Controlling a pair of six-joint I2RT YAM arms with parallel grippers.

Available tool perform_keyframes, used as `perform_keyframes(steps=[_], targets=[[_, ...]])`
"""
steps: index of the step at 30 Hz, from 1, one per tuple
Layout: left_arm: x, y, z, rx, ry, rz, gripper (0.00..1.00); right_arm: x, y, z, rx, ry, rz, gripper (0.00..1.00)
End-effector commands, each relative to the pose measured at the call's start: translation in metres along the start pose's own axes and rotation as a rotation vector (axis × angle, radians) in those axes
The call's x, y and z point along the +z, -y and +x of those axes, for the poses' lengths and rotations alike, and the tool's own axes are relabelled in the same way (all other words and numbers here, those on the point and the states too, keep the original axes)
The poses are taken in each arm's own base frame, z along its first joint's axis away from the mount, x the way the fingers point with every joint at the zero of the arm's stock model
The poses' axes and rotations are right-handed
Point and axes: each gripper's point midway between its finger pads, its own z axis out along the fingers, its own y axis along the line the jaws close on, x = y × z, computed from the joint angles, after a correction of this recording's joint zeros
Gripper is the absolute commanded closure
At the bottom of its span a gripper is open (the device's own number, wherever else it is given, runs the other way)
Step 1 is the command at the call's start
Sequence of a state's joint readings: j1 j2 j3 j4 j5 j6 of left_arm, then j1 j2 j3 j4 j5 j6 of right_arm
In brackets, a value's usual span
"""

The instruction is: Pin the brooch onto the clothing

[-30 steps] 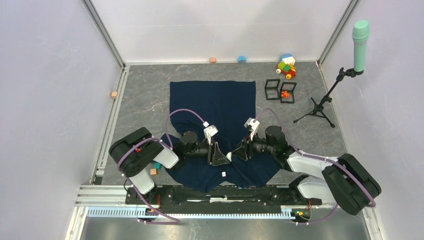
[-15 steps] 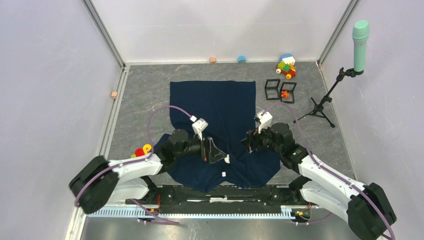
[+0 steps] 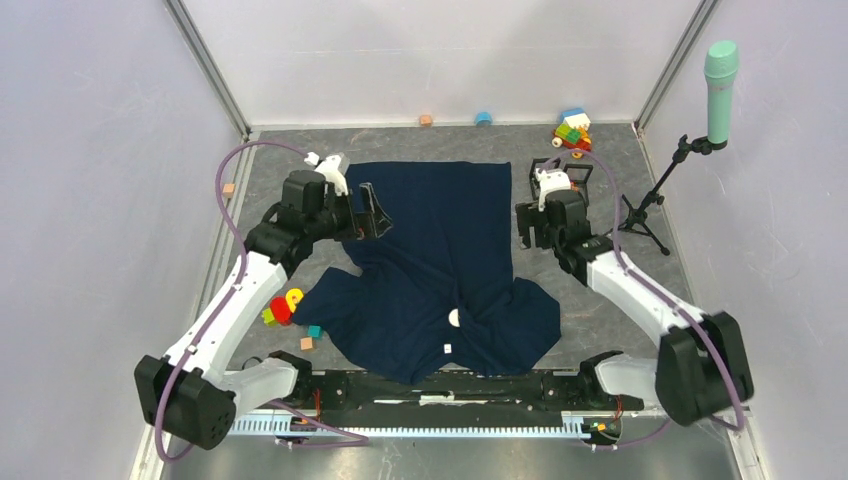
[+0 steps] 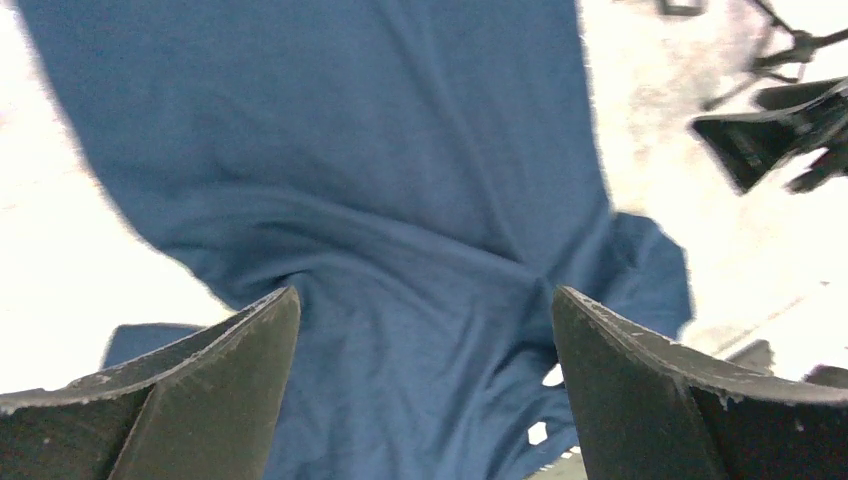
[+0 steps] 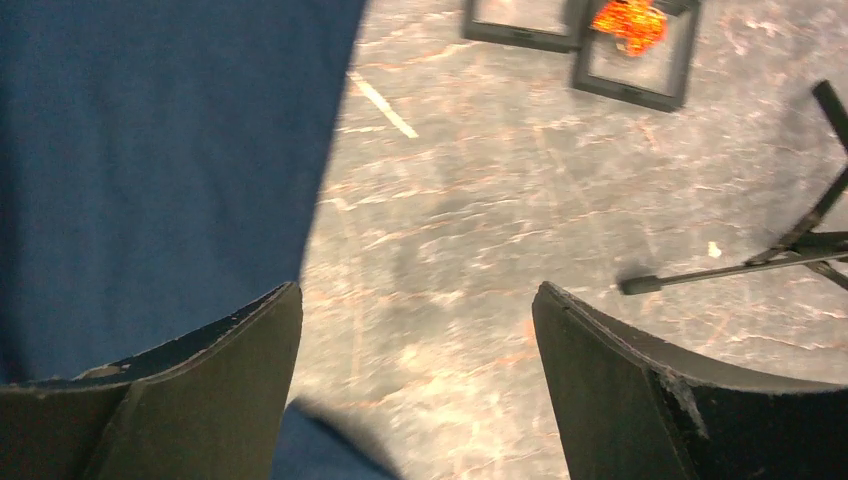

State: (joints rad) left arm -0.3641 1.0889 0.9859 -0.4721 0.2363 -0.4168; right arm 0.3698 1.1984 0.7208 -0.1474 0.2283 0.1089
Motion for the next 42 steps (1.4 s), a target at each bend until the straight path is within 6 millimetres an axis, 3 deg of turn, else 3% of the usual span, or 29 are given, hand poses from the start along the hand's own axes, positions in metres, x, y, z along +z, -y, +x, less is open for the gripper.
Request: perform_keyframes(steps=[1,5,7,11,16,22,23,27,42], targets=[[-0.008,-0.043,0.01,0.104,-0.068,-0.176,0.0,0.029,0.041,-0.034,-0.01,0.035,0.135,0.1],[-0.019,-0.072,0.0,0.107,-0.016,-0.294,0.0,0.069,0.078,-0.047,0.019,0.011,0.203,0.12],[-0.025,-0.084,0.0,0.117,0.006,-0.361,0.0,0.092,0.092,-0.044,0.038,-0.022,0.22,0.16],[-0.028,-0.084,-0.001,0.122,0.028,-0.358,0.0,0.129,0.113,-0.039,0.065,-0.065,0.24,0.25],[-0.028,-0.084,-0.001,0.123,0.031,-0.359,0.0,0.16,0.131,-0.034,0.09,-0.074,0.25,0.36],[-0.028,-0.086,0.001,0.12,0.025,-0.361,0.0,0.178,0.133,-0.033,0.109,-0.058,0.205,0.39],[-0.027,-0.086,0.002,0.12,0.023,-0.362,0.0,0.179,0.146,-0.03,0.127,-0.059,0.221,0.39],[-0.028,-0.086,0.003,0.118,0.022,-0.362,0.0,0.187,0.151,-0.03,0.142,-0.058,0.214,0.4],[-0.028,-0.085,0.004,0.12,0.02,-0.351,0.0,0.207,0.151,-0.008,0.217,-0.136,0.188,0.43]])
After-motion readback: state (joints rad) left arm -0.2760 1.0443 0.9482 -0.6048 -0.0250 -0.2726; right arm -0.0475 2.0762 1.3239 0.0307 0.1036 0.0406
